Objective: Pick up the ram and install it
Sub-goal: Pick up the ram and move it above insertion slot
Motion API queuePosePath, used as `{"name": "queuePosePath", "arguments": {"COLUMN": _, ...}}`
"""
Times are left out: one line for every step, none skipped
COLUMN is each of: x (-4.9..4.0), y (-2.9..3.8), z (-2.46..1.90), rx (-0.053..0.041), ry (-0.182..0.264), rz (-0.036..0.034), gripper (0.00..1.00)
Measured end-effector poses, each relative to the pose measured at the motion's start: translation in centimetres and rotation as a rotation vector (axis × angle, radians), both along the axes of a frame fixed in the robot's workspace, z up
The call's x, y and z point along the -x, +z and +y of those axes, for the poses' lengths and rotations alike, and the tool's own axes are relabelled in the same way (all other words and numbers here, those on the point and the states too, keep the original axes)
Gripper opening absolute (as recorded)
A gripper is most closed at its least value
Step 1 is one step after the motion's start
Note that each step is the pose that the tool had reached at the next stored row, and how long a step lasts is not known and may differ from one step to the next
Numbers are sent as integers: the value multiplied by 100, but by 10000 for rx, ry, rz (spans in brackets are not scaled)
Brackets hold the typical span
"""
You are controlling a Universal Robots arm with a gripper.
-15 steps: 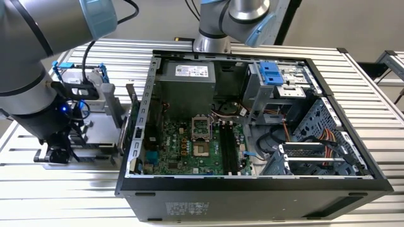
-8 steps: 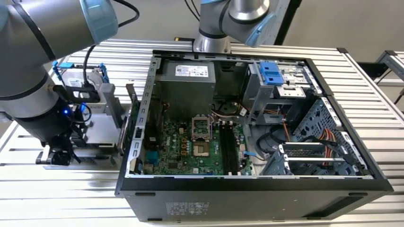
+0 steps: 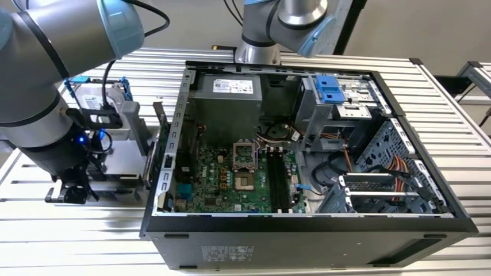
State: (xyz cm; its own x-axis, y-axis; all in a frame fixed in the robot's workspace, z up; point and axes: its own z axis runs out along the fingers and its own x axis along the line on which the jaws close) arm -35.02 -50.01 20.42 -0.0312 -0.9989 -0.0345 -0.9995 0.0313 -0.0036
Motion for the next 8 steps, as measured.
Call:
{"name": "queuePosePath", "arguments": {"x": 1, "y": -6, "z": -2, "rx": -1, "ry": -1, "rz": -1, "gripper": 100}}
{"name": "queuePosePath", "arguments": {"x": 3, "y": -11, "z": -3, "rx": -2, "ry": -1, "rz": -1, "gripper": 100}}
{"name": "queuePosePath", "arguments": {"x": 6, "y": -17, "z": -3, "rx": -1, "ry": -2, "rz": -1, "gripper": 100}}
{"name": "queuePosePath", "arguments": {"x": 10, "y": -23, "z": -4, "rx": 0, "ry": -1, "rz": 0, "gripper": 100}}
{"name": "queuePosePath", "arguments": {"x": 12, "y": -29, "z": -4, "rx": -1, "ry": -1, "rz": 1, "gripper": 100}}
{"name": "queuePosePath", "arguments": {"x": 14, "y": -36, "z": -4, "rx": 0, "ry": -1, "rz": 2, "gripper": 100}}
{"name": "queuePosePath", "arguments": {"x": 16, "y": -44, "z": -4, "rx": 0, "ry": -2, "rz": 1, "gripper": 100}}
{"name": "queuePosePath", "arguments": {"x": 17, "y": -49, "z": -5, "rx": 1, "ry": -2, "rz": 0, "gripper": 100}}
